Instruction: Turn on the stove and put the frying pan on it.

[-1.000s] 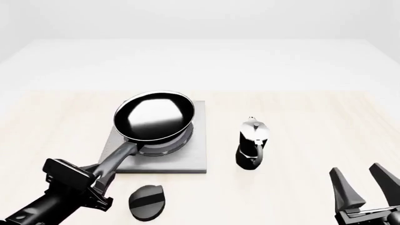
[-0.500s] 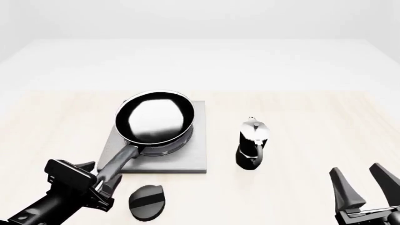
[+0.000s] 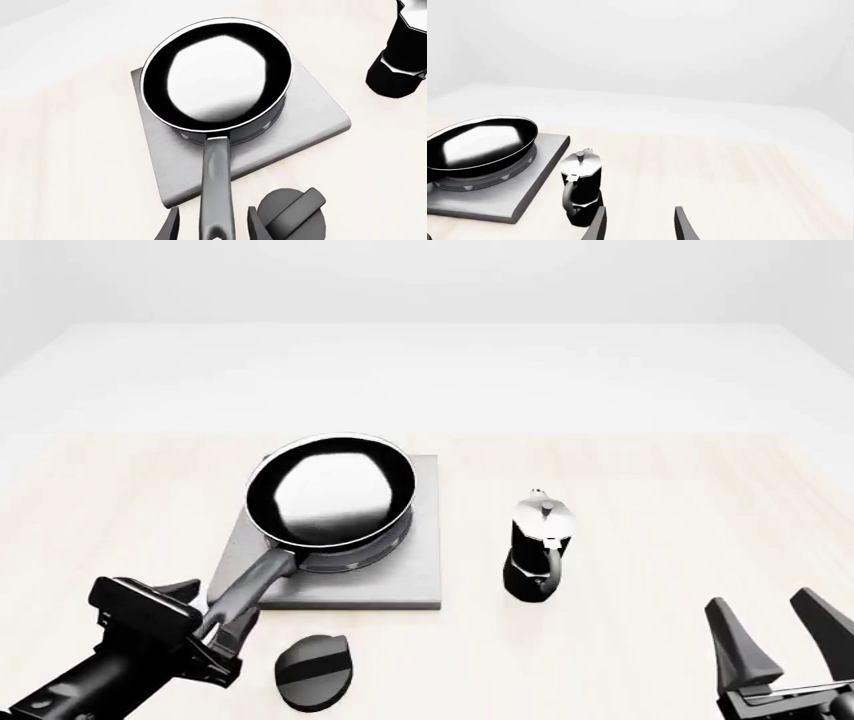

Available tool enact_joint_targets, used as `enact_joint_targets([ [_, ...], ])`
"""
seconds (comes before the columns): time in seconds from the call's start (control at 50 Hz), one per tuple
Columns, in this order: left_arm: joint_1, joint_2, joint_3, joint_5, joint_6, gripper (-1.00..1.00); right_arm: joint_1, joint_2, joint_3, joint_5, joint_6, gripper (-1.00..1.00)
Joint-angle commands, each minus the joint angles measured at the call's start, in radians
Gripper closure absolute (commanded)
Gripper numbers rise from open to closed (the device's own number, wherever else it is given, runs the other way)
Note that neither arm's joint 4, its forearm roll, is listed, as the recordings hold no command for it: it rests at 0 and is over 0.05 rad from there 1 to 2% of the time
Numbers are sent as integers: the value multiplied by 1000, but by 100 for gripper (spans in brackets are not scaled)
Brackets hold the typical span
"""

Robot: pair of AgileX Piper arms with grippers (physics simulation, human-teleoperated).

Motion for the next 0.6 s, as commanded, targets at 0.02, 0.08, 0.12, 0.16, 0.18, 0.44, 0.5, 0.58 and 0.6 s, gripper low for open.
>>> enact_joint_targets([
  [0.02, 3, -102, -43, 99, 2, -100, 0, -15, -7, 18, 0, -100],
  [0.08, 9, -151, -73, 153, 6, -100, 0, -21, -8, 25, 0, -100],
  [0.12, 8, -181, -89, 184, 0, -100, 0, -24, -9, 29, 0, -100],
  [0.16, 12, -192, -98, 201, 7, -100, 0, -28, -11, 34, 1, -100],
  [0.18, 13, -202, -103, 210, 10, -100, 0, -30, -12, 37, 0, -100],
  [0.44, 8, -349, -177, 357, 4, -100, 1, -55, -24, 66, 2, -100],
  [0.5, 9, -406, -205, 413, -5, -100, 2, -59, -27, 71, 1, -100],
  [0.58, 13, -459, -231, 470, -13, -100, 3, -62, -30, 76, 2, -100],
  [0.6, 22, -498, -243, 504, -13, -100, 6, -66, -30, 78, 2, -100],
])
